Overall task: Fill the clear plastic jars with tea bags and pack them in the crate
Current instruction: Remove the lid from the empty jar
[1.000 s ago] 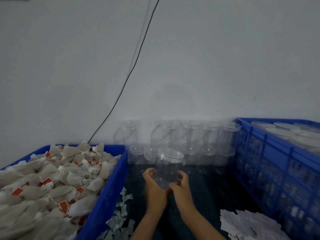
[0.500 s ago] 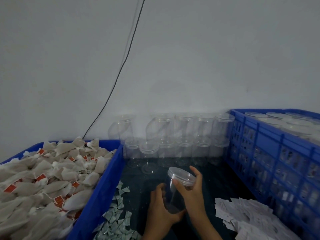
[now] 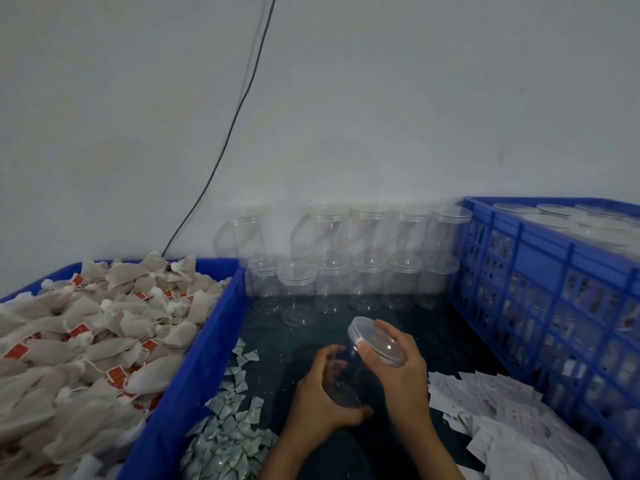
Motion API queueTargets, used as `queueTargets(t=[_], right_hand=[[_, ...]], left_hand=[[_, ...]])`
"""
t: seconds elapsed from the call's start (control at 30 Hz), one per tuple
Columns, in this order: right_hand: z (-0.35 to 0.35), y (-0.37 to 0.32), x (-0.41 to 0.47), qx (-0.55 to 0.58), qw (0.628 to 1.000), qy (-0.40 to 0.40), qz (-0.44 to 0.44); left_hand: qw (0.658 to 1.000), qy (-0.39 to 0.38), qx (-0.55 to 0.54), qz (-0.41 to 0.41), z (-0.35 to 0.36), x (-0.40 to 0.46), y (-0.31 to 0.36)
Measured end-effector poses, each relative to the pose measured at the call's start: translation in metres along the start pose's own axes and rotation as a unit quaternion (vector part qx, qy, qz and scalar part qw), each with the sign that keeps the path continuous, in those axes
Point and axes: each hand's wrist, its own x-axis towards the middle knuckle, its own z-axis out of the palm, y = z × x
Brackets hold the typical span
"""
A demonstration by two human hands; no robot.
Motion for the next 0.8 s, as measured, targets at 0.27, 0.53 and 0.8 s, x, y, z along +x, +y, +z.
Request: queueTargets(t=[0.27, 0.53, 0.8], right_hand=[[-0.003, -0.001, -0.002, 0.018, 1.0, -0.017, -0.003], [-0.001, -0.014, 0.003, -0.069, 0.995, -0.068, -0.016], [-0.003, -0.018, 0.004, -0.072, 0.993, -0.092, -0.028]], left_hand=[[0.999, -0.048, -0.002, 0.004, -0.008, 0.003, -0.006], [0.999, 0.002, 0.036, 0.017, 0.0, -0.006, 0.0], [0.998, -0.052, 0.046, 0.005, -0.005, -0.009, 0.002]])
